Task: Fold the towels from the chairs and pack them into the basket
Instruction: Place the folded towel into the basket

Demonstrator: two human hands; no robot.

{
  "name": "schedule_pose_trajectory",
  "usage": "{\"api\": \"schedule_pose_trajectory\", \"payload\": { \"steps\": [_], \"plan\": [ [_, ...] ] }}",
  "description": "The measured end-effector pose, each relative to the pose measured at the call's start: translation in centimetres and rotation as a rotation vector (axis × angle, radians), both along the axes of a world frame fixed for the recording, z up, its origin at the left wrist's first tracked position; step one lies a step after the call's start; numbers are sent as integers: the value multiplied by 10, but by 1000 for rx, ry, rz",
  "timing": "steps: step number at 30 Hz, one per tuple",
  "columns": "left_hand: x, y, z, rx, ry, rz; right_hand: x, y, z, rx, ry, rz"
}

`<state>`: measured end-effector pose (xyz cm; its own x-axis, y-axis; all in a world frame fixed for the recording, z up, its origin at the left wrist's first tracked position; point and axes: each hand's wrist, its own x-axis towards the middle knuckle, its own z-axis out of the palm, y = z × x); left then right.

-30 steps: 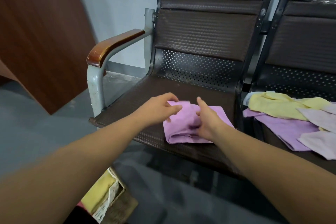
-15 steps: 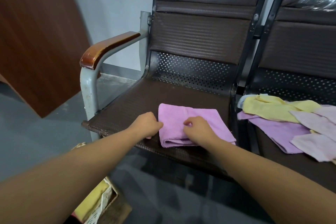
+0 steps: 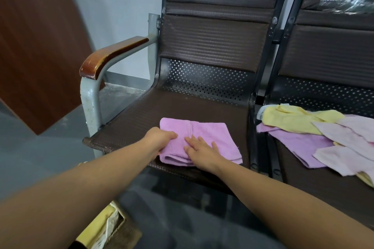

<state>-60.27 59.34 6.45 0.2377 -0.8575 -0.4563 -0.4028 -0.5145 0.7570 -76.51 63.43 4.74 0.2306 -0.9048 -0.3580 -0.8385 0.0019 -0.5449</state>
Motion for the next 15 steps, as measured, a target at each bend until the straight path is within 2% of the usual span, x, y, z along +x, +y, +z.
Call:
{"api": "schedule_pose_trajectory", "payload": {
  "steps": [2,4,7,11,12,15],
  "plan": [
    [7,0,6,-60,-13,1,4,-1,4,52,-161,-103],
    [8,3,15,-107,-7,-29,0,-5,14,159,-437,-330],
    [-3,7,29,-177,-6,-89,-20,-15,30,235,-669,-633],
    [-34,10,40,-280,-65,-204,-43,-19,37,372,-999,-721],
    [-43,11,42,-291,-11,-236,-48,-20,36,398,-1043,-747],
    [-64,15,44,-173,350,-324,-63,-22,28,411,-1078,-809]
  ]
}}
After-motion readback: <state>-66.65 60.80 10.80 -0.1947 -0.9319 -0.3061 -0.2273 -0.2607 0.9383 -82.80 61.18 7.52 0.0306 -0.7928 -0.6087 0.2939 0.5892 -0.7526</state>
